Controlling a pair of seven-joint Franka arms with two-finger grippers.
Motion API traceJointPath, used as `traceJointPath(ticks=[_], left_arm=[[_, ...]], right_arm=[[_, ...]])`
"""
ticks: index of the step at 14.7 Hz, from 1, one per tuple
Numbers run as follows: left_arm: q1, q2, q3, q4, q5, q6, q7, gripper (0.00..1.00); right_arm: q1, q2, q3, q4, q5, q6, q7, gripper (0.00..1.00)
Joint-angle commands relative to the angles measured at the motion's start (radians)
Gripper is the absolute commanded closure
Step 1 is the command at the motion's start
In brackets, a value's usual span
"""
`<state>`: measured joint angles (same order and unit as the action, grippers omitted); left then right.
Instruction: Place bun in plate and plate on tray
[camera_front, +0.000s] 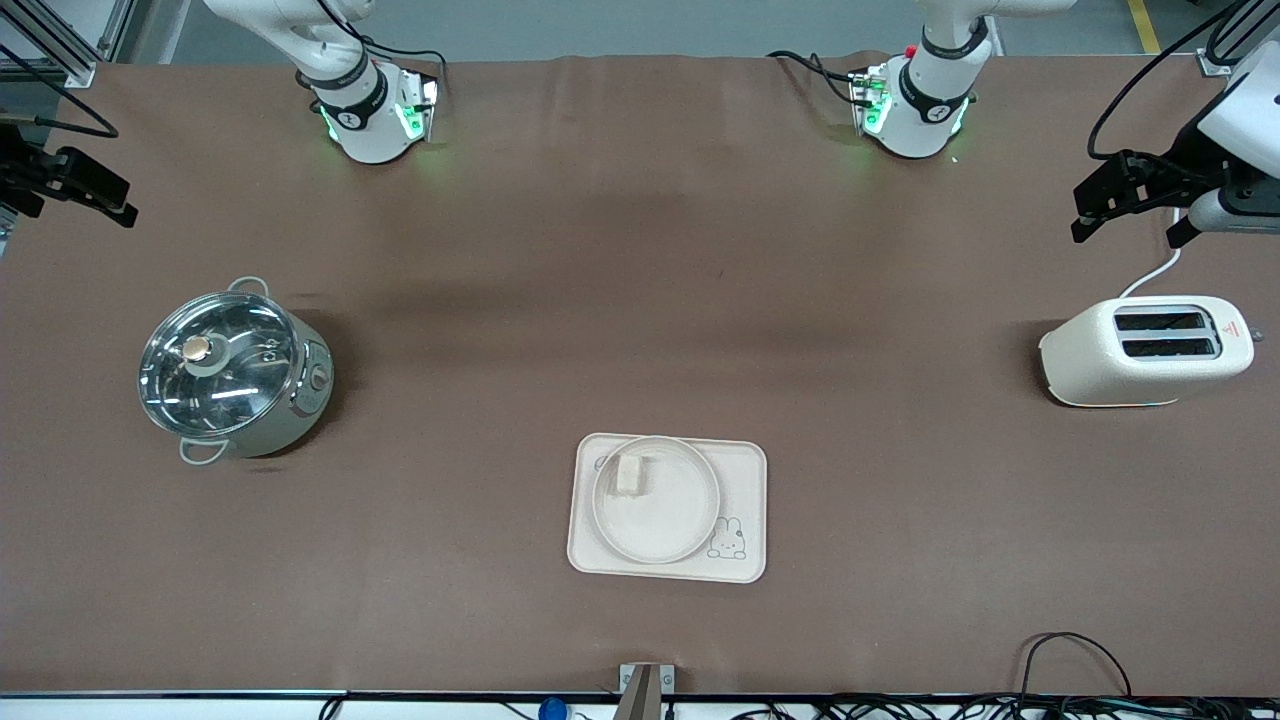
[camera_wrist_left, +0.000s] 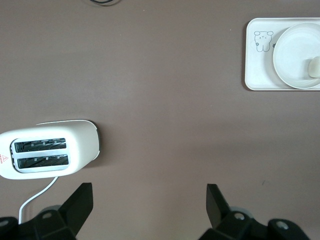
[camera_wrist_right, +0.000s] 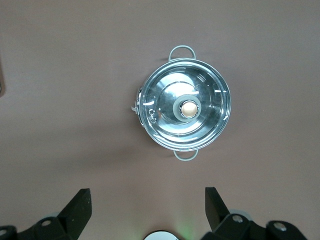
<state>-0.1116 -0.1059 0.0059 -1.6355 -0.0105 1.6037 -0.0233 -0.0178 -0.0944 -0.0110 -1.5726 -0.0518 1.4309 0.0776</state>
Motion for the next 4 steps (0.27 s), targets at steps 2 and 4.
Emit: traceJointPath(ticks=[2, 4], left_arm=[[0.001, 0.021, 0.005, 0.035, -0.003, -0.005, 0.003, 0.0], [0.001, 0.023, 0.008, 0.043, -0.002, -0.005, -0.001, 0.0]], right_arm=[[-0.017, -0.018, 0.008, -0.027, -0.005, 0.01, -0.022, 0.0], [-0.011, -0.018, 0.013, -0.027, -0.003, 0.005, -0.024, 0.0]])
